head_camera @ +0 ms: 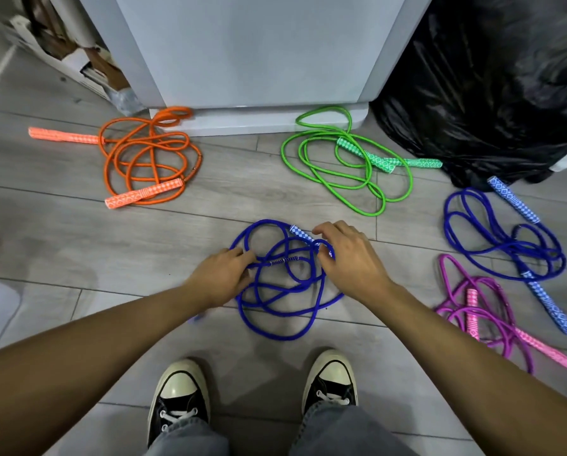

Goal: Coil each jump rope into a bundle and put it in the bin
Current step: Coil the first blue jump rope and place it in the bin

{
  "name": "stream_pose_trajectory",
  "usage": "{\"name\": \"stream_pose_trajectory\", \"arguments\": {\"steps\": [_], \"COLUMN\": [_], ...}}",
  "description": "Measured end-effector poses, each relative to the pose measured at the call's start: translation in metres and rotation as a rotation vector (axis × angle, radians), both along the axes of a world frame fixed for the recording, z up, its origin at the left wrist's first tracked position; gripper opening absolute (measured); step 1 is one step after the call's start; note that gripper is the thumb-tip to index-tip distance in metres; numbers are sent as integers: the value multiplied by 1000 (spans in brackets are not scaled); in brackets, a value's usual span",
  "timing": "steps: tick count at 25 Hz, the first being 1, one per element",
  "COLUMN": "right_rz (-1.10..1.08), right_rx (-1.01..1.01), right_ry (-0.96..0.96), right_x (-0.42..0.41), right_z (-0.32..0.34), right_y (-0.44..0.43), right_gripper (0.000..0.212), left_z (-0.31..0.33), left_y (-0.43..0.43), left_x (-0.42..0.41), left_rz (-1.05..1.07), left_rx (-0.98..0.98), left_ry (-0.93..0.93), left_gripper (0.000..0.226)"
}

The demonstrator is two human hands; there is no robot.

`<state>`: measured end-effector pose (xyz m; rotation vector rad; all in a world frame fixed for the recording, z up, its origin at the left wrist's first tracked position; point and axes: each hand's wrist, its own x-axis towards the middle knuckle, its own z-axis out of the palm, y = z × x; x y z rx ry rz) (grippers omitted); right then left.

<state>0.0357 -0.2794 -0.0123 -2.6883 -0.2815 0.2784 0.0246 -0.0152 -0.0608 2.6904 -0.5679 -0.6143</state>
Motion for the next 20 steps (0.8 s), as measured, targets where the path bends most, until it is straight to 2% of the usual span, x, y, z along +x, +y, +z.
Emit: {"name": "stream_pose_trajectory", "arguments": {"steps": [2, 5, 7, 9, 12, 16, 18, 20], "right_rz": [43, 112, 117, 96, 74, 110, 168, 174], "right_rx": [67, 285, 431, 503, 531, 451, 376, 470], "right_ry": [81, 284, 371, 335, 274, 296, 267, 249], "right_x": [4, 12, 15, 18, 18, 11, 8, 4], "right_z": [18, 53, 78, 103, 146, 204, 237, 277], "right_y": [11, 38, 55, 63, 59, 41, 40, 50], "right_gripper": [40, 49, 34, 5, 22, 35, 36, 28], "left_z": [39, 102, 142, 179, 231, 291, 320, 351], "left_y": [1, -3, -6, -8, 0, 21, 26, 23], "left_x": [6, 14, 18, 21, 21, 15, 10, 2], "left_rz": [52, 161, 267, 348, 434, 375, 392, 341], "left_rx": [-163, -349, -454, -564, -648, -571, -622, -654], "left_ry": [104, 128, 145, 174, 140, -72, -54, 12], "left_gripper": [15, 5, 15, 21, 25, 35, 33, 31]}}
